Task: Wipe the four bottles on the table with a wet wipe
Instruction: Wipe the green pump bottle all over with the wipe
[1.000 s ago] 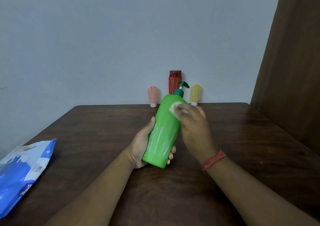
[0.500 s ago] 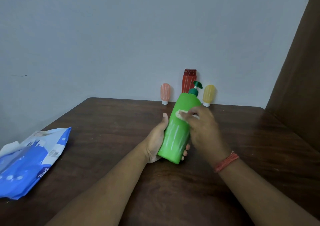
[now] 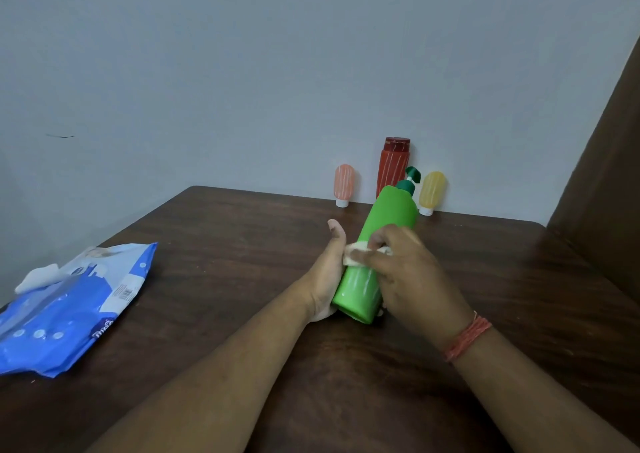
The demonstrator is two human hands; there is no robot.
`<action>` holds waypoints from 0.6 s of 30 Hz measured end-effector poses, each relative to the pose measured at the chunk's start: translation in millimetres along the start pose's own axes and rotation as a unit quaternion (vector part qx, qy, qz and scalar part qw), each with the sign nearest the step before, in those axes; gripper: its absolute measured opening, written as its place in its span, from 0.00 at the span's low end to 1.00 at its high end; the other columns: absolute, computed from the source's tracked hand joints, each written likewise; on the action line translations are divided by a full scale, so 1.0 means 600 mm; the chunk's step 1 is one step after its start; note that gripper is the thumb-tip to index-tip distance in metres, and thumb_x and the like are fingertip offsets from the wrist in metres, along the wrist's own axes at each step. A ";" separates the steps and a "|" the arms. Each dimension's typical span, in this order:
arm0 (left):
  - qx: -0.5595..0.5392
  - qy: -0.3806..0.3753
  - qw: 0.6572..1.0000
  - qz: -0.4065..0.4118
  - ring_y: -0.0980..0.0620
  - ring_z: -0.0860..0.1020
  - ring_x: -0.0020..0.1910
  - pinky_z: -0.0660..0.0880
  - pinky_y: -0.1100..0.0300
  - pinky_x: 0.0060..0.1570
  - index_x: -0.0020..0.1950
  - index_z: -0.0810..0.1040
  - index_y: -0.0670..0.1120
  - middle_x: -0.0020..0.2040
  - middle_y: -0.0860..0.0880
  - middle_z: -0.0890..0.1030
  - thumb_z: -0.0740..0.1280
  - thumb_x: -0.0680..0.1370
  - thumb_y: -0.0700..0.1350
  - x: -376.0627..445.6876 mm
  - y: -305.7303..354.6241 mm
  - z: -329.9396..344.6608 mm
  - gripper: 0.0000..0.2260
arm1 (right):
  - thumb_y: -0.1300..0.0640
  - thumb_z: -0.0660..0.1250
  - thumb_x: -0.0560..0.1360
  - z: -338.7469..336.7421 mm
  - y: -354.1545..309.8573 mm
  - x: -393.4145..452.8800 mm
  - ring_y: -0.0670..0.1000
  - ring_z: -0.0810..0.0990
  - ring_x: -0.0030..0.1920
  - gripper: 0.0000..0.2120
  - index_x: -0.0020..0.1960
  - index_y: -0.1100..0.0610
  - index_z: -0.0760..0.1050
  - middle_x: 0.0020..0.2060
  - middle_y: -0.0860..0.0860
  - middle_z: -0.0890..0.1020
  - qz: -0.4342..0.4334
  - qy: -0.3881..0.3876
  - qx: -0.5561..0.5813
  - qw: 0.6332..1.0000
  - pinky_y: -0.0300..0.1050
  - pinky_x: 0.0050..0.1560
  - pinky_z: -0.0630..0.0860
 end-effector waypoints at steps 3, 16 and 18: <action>-0.006 0.017 1.000 -0.001 0.36 0.79 0.58 0.77 0.42 0.57 0.69 0.77 0.45 0.62 0.35 0.81 0.39 0.73 0.76 0.005 0.000 -0.012 0.47 | 0.59 0.58 0.76 -0.003 0.000 0.001 0.53 0.74 0.49 0.18 0.59 0.51 0.82 0.49 0.52 0.76 0.011 0.003 0.002 1.000 0.43 0.42 0.74; -0.030 0.035 0.999 -0.016 0.37 0.77 0.62 0.76 0.45 0.60 0.70 0.76 0.45 0.67 0.35 0.78 0.40 0.72 0.77 0.011 -0.007 -0.035 0.47 | 0.63 0.64 0.77 0.008 0.000 0.001 0.50 0.74 0.45 0.13 0.58 0.55 0.82 0.46 0.51 0.74 0.014 -0.046 0.046 0.998 0.46 0.42 0.77; -0.028 0.036 0.999 -0.020 0.42 0.81 0.57 0.79 0.51 0.55 0.71 0.76 0.44 0.61 0.38 0.82 0.42 0.72 0.78 0.014 -0.009 -0.039 0.48 | 0.64 0.64 0.75 0.013 -0.027 -0.003 0.50 0.74 0.46 0.15 0.56 0.52 0.83 0.46 0.50 0.75 -0.048 -0.078 0.057 0.994 0.42 0.43 0.73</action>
Point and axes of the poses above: each hand's wrist, its own x-axis towards the middle knuckle, its own z-axis out of the palm, y = z × x, the point moved 10 cm from there along x, towards the middle knuckle
